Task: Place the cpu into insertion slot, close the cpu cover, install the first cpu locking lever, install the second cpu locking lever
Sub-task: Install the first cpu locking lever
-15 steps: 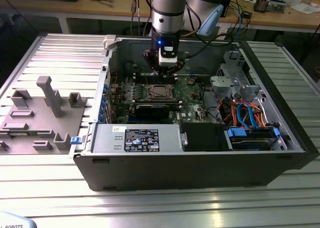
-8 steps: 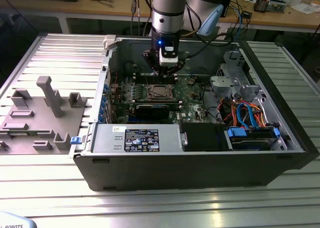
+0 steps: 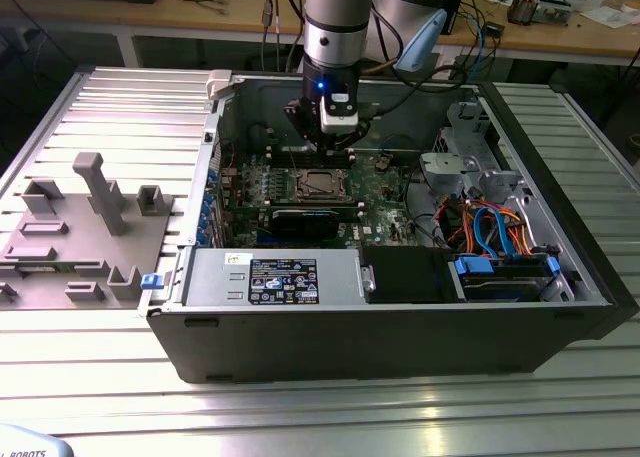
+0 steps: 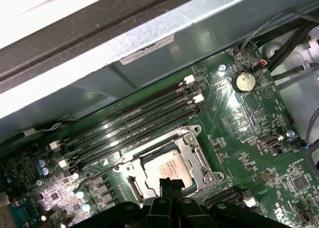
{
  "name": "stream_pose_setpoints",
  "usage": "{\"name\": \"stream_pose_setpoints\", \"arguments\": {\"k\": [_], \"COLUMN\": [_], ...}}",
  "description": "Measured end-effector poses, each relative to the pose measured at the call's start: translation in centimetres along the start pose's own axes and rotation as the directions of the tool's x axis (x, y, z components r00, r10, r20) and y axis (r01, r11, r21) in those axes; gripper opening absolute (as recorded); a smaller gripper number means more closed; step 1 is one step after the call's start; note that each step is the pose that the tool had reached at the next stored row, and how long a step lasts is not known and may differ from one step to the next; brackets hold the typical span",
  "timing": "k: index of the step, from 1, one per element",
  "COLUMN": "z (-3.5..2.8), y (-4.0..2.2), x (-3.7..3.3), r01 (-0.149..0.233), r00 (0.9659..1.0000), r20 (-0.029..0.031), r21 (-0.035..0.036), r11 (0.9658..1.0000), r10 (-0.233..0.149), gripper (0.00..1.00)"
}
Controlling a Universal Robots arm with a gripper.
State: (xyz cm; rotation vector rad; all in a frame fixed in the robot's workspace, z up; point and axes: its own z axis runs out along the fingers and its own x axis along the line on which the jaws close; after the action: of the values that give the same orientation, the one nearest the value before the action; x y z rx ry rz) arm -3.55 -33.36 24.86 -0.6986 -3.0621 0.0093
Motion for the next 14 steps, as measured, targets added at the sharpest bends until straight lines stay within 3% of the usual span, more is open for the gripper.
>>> {"name": "stream_pose_setpoints", "arguments": {"k": [14], "z": [0.00], "y": [0.00], "x": [0.00], "r01": [0.047], "r00": [0.9989], "r20": [0.0003], "r21": [-0.0001], "r11": [0.9989], "r10": [-0.047], "gripper": [0.11]}}
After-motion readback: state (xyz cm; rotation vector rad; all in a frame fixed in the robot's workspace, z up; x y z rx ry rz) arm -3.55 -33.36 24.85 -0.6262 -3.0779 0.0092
